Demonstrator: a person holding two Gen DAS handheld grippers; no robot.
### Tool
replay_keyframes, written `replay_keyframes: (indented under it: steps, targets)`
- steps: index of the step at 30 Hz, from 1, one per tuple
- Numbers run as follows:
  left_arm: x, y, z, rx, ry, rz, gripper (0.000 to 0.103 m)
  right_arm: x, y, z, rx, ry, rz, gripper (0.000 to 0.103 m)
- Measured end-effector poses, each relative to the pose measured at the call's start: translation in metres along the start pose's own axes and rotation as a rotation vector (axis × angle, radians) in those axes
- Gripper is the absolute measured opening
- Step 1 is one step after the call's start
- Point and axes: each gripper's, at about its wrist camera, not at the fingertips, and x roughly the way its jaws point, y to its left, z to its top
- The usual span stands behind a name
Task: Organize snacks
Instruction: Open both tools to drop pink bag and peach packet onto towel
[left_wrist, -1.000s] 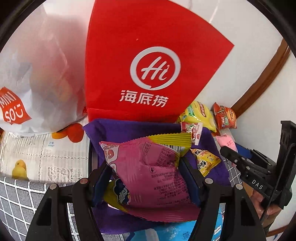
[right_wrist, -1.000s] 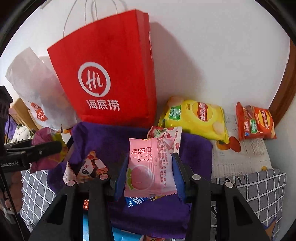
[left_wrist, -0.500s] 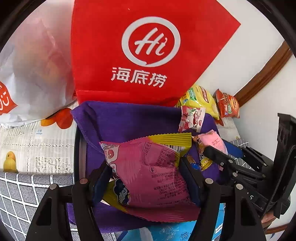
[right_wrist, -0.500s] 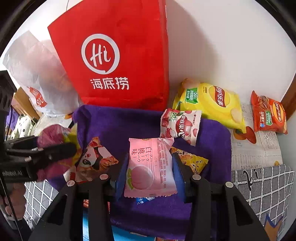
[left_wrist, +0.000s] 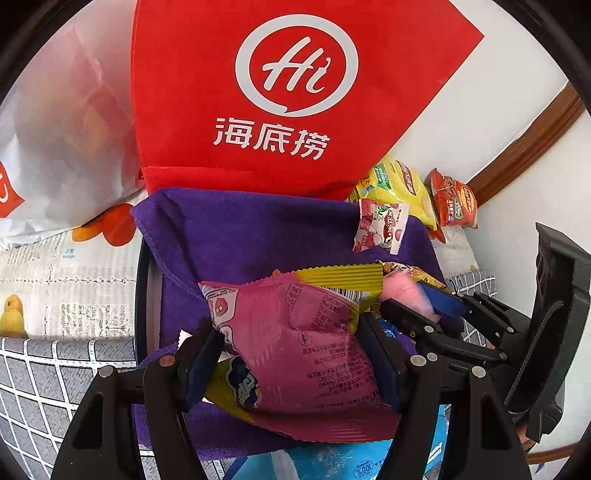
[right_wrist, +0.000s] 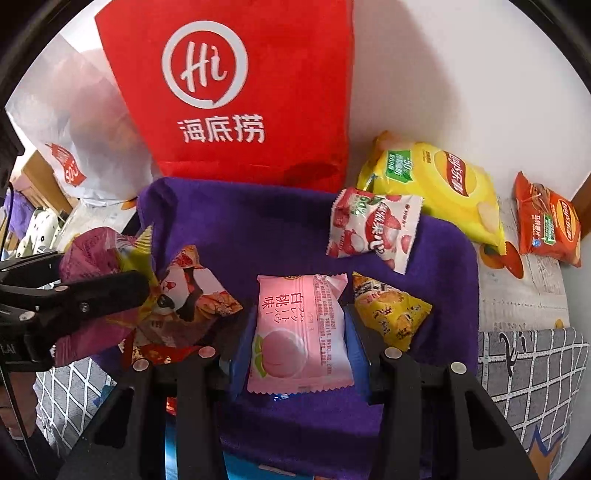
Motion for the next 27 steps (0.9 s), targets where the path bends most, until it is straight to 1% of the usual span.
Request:
replay_keyframes:
  steps: [1,2,4,7,10,15,16,18,21,25,27]
  targets:
    - [0.000,0.000,0.000,-0.003,0.006,-0.010,0.071,-0.001,-0.001,0.001,0.009,-0.001,0.001,0.053]
    - [0.000,0.001,0.000,-0.005,0.008,-0.015,0.071,-0.002,-0.002,0.001,0.018,-0.001,0.009,0.055]
    - [0.000,-0.001,0.000,-0.003,0.012,-0.022,0.071,-0.005,-0.003,0.001,0.021,-0.003,0.021,0.056]
    - [-0.001,-0.002,0.000,0.005,0.016,-0.021,0.071,-0.015,-0.002,0.002,0.009,-0.021,0.003,0.057]
    - [-0.001,-0.004,0.000,0.011,0.024,-0.025,0.071,-0.033,-0.004,0.004,0.005,-0.065,-0.014,0.057]
    - [-0.009,-0.008,0.001,0.022,0.008,-0.054,0.072,-0.069,-0.009,0.005,0.015,-0.188,-0.008,0.063]
    - [-0.011,-0.009,0.001,0.021,0.000,-0.064,0.073,-0.075,-0.009,0.005,0.015,-0.211,-0.009,0.064]
    - [-0.018,-0.009,0.001,0.014,-0.028,-0.088,0.081,-0.085,-0.010,0.006,0.017,-0.247,-0.018,0.066]
    - [-0.026,-0.012,0.001,0.018,-0.055,-0.102,0.083,-0.094,-0.009,0.007,0.029,-0.291,-0.033,0.067]
    - [-0.035,-0.013,0.001,0.024,-0.074,-0.109,0.084,-0.100,-0.010,0.007,0.051,-0.338,-0.037,0.067]
    - [-0.041,-0.013,0.001,0.025,-0.082,-0.118,0.084,-0.102,-0.010,0.006,0.056,-0.356,-0.065,0.067]
